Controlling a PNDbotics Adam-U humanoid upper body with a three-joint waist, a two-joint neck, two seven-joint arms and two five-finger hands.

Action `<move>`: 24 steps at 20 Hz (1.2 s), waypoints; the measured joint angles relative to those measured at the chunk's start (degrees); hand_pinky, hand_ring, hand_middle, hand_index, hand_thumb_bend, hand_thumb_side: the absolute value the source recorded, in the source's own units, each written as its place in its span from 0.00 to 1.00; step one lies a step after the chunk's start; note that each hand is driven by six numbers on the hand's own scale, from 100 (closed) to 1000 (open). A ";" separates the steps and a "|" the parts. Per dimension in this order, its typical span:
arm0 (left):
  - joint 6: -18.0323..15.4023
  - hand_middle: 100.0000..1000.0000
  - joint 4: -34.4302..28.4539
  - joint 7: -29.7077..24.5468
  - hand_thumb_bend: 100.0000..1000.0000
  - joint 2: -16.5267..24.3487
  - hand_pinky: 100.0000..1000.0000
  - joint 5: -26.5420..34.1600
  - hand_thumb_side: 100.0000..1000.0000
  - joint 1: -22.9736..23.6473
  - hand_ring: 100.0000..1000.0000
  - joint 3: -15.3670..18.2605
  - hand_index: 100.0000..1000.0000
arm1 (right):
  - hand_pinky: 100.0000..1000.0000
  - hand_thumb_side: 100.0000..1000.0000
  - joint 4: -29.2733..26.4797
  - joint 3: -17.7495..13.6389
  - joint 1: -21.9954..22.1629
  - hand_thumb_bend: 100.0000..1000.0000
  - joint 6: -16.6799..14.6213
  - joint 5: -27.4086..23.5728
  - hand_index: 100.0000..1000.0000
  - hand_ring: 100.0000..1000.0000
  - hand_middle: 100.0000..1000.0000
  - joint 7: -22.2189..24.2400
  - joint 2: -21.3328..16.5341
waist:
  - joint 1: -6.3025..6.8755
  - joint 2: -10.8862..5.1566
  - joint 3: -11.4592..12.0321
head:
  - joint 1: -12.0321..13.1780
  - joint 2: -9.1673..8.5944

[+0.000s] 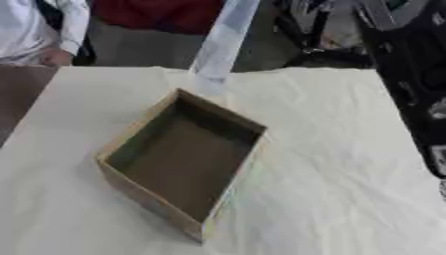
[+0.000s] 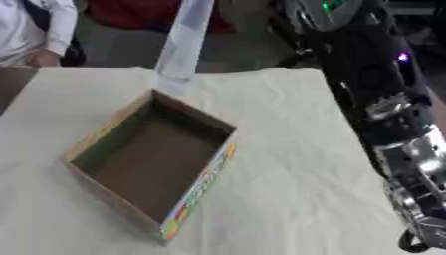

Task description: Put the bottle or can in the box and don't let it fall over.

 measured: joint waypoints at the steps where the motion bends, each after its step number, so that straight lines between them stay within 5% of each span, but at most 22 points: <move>1: 0.01 0.61 0.00 0.01 0.07 0.00 0.70 0.00 0.61 0.00 0.68 0.04 0.75 | 0.20 0.00 -0.70 0.74 0.48 0.11 0.32 0.02 0.00 0.00 0.00 0.20 0.99 | -0.16 0.00 0.01 | -0.01 0.01; 9: 0.08 0.61 0.00 0.32 0.07 -0.11 0.70 0.00 0.62 0.32 0.68 0.34 0.75 | 0.22 0.00 -3.39 3.73 3.24 0.00 2.41 3.01 0.01 0.03 0.00 -2.96 6.17 | -0.21 0.11 0.34 | -0.24 0.02; 18: 0.29 0.61 0.39 1.85 0.08 -0.58 0.70 -0.06 0.63 1.69 0.69 1.62 0.76 | 0.23 0.00 -3.72 6.59 6.46 0.00 2.65 4.62 0.01 0.04 0.00 -6.51 8.04 | -0.47 0.81 0.71 | -0.48 0.59; 24: 0.10 0.62 0.73 5.65 0.08 -0.55 0.70 -0.21 0.64 2.72 0.69 3.62 0.76 | 0.32 0.00 -4.86 7.96 8.97 0.00 2.38 5.57 0.09 0.17 0.01 -6.08 8.11 | -0.44 1.13 1.18 | -0.91 0.75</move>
